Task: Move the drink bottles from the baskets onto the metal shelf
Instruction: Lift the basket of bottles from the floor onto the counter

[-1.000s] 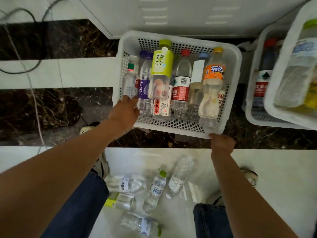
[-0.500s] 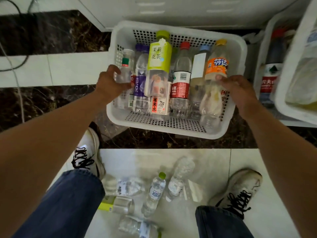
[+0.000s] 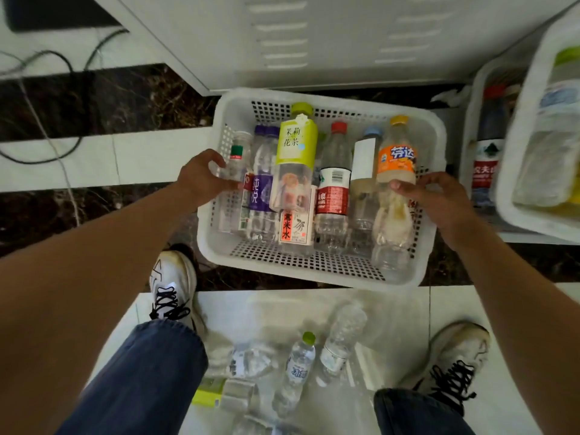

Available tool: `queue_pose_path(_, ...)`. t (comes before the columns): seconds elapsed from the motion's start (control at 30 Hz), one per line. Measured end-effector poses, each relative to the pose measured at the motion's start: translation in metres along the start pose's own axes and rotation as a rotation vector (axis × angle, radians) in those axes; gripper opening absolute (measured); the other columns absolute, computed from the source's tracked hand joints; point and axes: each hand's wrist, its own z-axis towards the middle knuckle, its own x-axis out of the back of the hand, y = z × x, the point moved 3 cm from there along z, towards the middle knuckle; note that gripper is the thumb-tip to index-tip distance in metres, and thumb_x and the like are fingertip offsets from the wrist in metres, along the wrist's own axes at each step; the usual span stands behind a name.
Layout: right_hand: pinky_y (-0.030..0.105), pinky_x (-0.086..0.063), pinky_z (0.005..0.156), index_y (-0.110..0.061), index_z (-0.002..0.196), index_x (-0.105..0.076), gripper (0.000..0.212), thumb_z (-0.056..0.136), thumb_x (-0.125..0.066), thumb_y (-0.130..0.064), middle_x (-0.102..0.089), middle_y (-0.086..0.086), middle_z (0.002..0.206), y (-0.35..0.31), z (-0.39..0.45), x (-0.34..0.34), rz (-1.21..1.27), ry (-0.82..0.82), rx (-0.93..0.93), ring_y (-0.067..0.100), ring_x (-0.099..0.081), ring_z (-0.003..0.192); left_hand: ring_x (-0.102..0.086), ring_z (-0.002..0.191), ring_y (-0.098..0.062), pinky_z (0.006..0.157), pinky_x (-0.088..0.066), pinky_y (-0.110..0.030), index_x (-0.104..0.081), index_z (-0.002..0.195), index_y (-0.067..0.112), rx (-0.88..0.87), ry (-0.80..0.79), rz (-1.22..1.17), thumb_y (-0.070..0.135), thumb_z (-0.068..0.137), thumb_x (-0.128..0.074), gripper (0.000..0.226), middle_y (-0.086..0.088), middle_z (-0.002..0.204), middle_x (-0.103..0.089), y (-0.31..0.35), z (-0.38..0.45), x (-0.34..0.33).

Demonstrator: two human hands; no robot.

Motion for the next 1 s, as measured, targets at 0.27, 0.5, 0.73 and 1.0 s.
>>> queue_pose_path(0.27, 0.026, -0.047, 0.06, -0.016, 0.093, -0.058, 0.049, 0.062, -0.092, -0.034, -0.071, 0.006, 0.101, -0.026, -0.125, 0.03, 0.202, 0.034, -0.111, 0.017, -0.066, 0.079, -0.052, 0.082, -0.015, 0.053, -0.034, -0.017, -0.061, 0.102, 0.018, 0.018, 0.11, -0.03, 0.038, 0.074, -0.08, 0.04, 0.001, 0.101, -0.057, 0.019, -0.101, 0.073)
queue_pose_path(0.5, 0.024, -0.04, 0.057, -0.014, 0.109, -0.059, 0.058, 0.065, -0.089, -0.036, -0.06, 0.006, 0.114, -0.092, -0.261, 0.101, 0.2, 0.062, -0.081, 0.013, -0.06, 0.083, -0.063, 0.079, -0.013, 0.062, -0.049, -0.025, -0.064, 0.092, 0.027, -0.1, 0.18, -0.184, 0.033, 0.072, -0.083, 0.028, 0.005, 0.087, -0.067, 0.069, -0.236, 0.172)
queue_pose_path(0.73, 0.029, -0.051, 0.065, -0.018, 0.101, -0.061, 0.054, 0.06, -0.093, -0.03, -0.062, 0.004, 0.107, -0.173, -0.429, 0.228, 0.317, 0.183, 0.07, 0.02, -0.066, 0.084, -0.066, 0.09, -0.014, 0.081, -0.053, -0.034, -0.072, 0.082, 0.029, -0.175, 0.251, -0.375, 0.04, 0.066, -0.084, 0.023, 0.001, 0.095, -0.071, 0.175, -0.392, 0.271)
queue_pose_path(1.0, 0.029, -0.049, 0.055, -0.006, 0.101, -0.065, 0.049, 0.064, -0.091, -0.024, -0.072, 0.011, 0.087, -0.255, -0.585, 0.384, 0.343, 0.23, 0.242, 0.02, -0.065, 0.065, -0.068, 0.079, -0.008, 0.078, -0.053, -0.028, -0.079, 0.078, 0.027, -0.283, 0.273, -0.512, 0.046, 0.071, -0.08, 0.02, 0.012, 0.075, -0.073, 0.311, -0.542, 0.361)
